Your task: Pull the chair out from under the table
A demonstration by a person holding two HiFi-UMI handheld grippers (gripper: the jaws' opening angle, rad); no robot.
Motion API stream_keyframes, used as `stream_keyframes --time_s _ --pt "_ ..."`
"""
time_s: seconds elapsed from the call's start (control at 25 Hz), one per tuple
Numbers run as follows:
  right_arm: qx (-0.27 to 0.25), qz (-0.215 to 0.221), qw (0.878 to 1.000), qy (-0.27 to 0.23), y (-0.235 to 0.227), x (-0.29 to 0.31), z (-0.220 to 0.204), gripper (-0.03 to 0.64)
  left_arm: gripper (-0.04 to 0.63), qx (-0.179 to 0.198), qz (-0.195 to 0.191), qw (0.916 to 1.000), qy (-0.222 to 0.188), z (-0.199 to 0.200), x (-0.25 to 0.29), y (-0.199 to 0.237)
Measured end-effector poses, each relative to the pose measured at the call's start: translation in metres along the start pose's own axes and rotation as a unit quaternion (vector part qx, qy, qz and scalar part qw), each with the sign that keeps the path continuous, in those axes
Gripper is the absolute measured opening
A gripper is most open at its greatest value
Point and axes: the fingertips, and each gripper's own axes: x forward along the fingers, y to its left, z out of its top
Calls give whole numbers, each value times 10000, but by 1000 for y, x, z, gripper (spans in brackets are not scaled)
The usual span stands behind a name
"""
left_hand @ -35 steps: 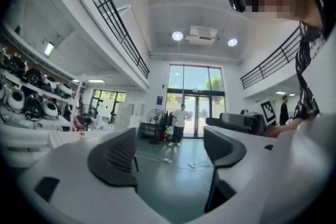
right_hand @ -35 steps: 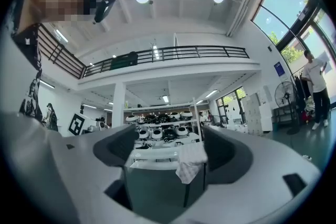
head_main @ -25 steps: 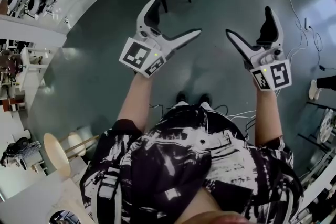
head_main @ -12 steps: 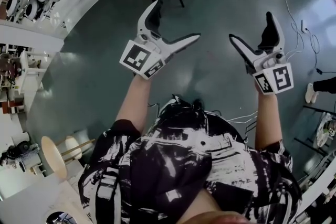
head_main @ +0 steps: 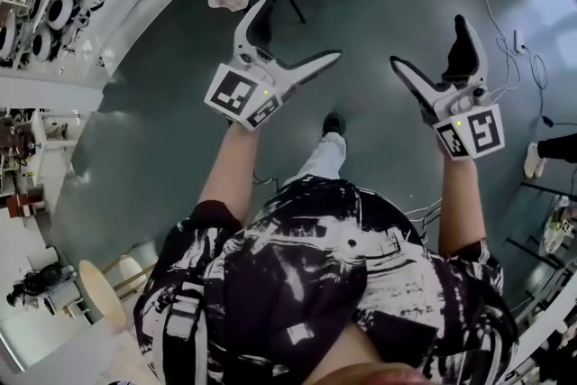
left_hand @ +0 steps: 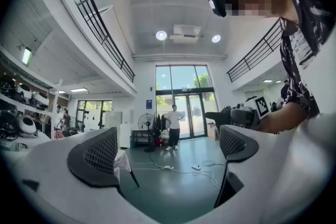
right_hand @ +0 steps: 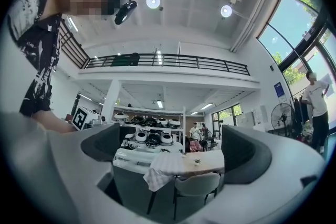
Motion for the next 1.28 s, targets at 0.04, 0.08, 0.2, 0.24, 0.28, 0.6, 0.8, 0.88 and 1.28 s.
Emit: stream_keyframes --time_s 0.04,0.08,0.2,0.24,0.28,0.6,0.8,0.88,1.28 --pt "-6 12 10000 17 -11 14 -6 575 572 -19 -25 10000 -9 -6 13 14" --pt "-12 27 10000 39 -24 28 -13 575 572 -40 -56 10000 -12 -12 29 27" --pt "-15 62 9999 89 -73 68 -31 575 572 -68 -137 9999 13 -29 81 65" --pt "3 59 9999 96 -89 83 -37 575 572 -72 -161 9998 28 -33 98 79" --pt "22 56 9999 108 -104 100 -43 575 571 -79 -185 9998 36 -37 112 96" --pt "-4 32 9998 177 -172 201 -55 575 571 -110 -308 9995 10 -37 186 193" --pt "32 141 9998 132 -247 249 -95 575 571 -155 -243 9996 51 -74 257 237" --pt "37 241 9996 107 -271 272 -104 575 571 -144 -171 9997 59 -79 278 257" --pt "188 1246 9919 150 -378 370 -141 575 571 -30 492 9983 310 -101 387 326"
